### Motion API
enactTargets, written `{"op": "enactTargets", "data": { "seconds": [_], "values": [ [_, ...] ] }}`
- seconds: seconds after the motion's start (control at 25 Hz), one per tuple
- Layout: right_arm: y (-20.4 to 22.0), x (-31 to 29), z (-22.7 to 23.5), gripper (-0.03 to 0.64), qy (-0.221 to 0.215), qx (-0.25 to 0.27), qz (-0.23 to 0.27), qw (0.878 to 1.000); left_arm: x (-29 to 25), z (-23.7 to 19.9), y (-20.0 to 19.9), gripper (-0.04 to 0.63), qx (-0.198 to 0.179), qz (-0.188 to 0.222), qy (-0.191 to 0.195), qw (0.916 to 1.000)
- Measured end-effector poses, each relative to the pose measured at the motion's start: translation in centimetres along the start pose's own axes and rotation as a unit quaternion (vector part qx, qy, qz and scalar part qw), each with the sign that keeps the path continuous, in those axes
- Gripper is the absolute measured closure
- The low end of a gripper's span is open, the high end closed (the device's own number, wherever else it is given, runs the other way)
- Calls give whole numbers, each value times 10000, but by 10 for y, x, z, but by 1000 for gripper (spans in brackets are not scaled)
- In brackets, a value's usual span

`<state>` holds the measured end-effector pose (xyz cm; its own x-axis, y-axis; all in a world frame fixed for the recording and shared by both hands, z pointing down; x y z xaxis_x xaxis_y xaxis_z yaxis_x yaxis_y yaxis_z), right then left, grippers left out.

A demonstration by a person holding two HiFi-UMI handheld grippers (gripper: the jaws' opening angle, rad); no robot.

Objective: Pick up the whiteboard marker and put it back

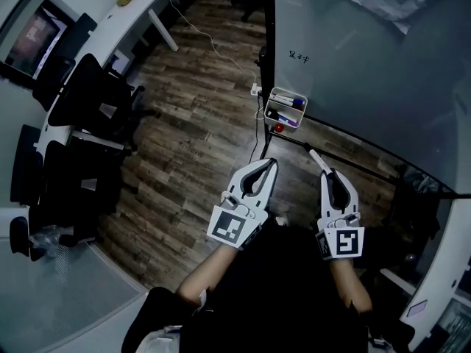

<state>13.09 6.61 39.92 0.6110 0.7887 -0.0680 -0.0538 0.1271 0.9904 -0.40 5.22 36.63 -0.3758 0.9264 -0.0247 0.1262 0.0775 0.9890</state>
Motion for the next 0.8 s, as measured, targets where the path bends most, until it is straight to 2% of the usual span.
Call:
{"op": "enactTargets", "data": {
  "seconds": [0.16,0.32,0.48,0.64,0.8],
  "values": [
    [-3,9,-5,540,-50,48,117,9999,8,7,3,588,-15,-3,-1,10000],
    [5,20,-4,540,51,27,-111,9999,14,12,3,588,-41,-15,9,10000],
    [-5,21,-9,540,-23,29,149,9999,18,17,4,588,-55,-9,26,10000],
    [-3,23,-8,540,-44,49,107,9999,18,20,9,588,-297,-148,-13,9994],
    [-10,23,-13,540,-50,89,316,9994,20,18,4,588,-148,-22,-71,9999]
  ]
}}
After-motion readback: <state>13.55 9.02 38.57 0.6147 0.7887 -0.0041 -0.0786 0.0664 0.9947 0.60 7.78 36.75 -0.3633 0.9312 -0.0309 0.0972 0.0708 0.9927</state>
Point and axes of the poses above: the fingertips, and each gripper's own axes: x backward along the fingers, z to its right, y out of its underside, the point moved 1 cm from there along x, backward along the fingers, and after that the axes turned 14 degrees about -y, right-handed, at the moved point
